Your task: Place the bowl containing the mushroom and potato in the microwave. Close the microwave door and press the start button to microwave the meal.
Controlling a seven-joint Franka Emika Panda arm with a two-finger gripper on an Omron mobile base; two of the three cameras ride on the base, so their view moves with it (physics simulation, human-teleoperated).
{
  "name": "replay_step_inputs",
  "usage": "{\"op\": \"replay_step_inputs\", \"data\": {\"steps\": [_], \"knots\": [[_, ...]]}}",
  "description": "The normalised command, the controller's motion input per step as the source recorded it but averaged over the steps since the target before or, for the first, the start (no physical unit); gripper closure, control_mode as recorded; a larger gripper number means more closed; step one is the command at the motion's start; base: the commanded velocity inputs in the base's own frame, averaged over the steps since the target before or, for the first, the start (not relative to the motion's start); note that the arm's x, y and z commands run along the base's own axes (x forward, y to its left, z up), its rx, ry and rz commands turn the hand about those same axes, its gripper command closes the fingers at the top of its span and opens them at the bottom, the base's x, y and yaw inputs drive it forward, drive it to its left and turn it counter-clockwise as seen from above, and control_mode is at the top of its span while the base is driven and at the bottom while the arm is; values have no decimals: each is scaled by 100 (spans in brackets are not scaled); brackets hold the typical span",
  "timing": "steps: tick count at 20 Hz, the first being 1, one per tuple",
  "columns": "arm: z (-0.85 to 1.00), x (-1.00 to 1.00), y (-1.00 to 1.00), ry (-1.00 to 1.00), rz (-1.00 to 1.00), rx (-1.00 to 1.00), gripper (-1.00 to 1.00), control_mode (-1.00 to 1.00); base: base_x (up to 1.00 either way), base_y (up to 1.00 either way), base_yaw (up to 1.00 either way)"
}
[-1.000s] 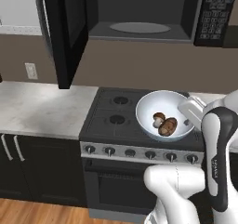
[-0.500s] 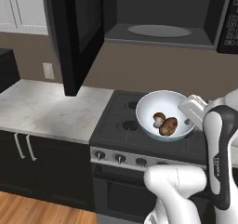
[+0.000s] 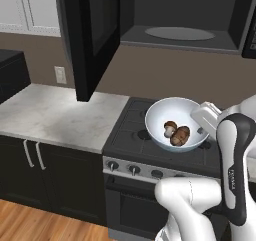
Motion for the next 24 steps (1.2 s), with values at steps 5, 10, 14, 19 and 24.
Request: {"op": "replay_step_inputs", "data": {"steps": [5,10,14,19,24], "knots": [[0,0,0,0,0,0,100,-100,0,0,0],[4,1,0,0,0,1,100,-100,0,0,0],[65,0,2,0,-2,0,100,-100,0,0,0],[80,0,0,0,-15,0,100,-100,0,0,0],[72,0,-1,-14,-15,4,100,-100,0,0,0]]}}
